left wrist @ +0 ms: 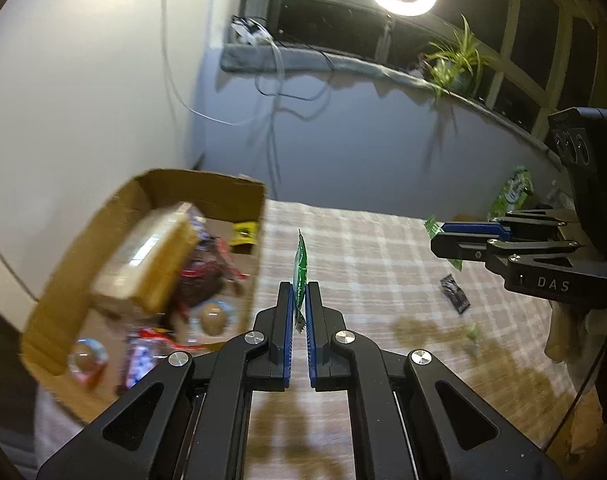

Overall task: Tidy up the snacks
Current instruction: 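Lift both held snacks and carry them toward the cardboard box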

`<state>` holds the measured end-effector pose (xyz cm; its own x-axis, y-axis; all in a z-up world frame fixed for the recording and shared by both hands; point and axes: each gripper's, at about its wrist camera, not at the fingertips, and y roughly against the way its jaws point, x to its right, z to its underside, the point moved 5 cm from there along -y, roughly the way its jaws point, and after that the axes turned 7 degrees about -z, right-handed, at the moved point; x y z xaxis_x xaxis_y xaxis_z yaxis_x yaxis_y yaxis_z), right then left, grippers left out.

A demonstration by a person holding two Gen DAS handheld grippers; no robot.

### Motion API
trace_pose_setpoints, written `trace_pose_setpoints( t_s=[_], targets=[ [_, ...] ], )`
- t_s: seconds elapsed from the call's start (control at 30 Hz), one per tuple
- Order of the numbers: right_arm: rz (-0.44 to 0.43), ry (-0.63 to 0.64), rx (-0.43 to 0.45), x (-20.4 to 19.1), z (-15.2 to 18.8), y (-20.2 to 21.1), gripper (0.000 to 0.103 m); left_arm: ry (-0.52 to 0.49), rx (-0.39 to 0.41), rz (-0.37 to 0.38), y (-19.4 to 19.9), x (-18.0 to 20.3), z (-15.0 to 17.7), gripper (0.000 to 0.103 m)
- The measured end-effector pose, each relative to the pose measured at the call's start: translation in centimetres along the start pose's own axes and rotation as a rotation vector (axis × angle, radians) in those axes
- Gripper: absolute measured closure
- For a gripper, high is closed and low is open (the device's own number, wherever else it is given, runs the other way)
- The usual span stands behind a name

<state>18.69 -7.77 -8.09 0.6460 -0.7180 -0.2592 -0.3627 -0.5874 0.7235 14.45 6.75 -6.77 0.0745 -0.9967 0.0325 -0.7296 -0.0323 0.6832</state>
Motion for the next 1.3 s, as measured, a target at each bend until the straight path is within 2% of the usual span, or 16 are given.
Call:
trace_pose_setpoints(
  t_s=[0.33, 0.73, 1.3],
  targets=[
    [-0.073, 0.081, -0.002, -5.9, -3.4, -3.1, 0.081, 0.049, 0.034, -0.073, 1.9, -4.9, 0.6, 0.098],
    [-0.137, 0.158, -0.058, -11.7, -5.6, -8.3, 0.081, 0.083, 0.043, -0.139, 2.5, -9.4, 1.6, 0.098],
    [-0.15, 0.153, -0.128, -12.3, -6.1, -12.6, 0.081, 0.087, 0.008, -0.156, 1.2, -11.2, 1.9, 0.098]
  ],
)
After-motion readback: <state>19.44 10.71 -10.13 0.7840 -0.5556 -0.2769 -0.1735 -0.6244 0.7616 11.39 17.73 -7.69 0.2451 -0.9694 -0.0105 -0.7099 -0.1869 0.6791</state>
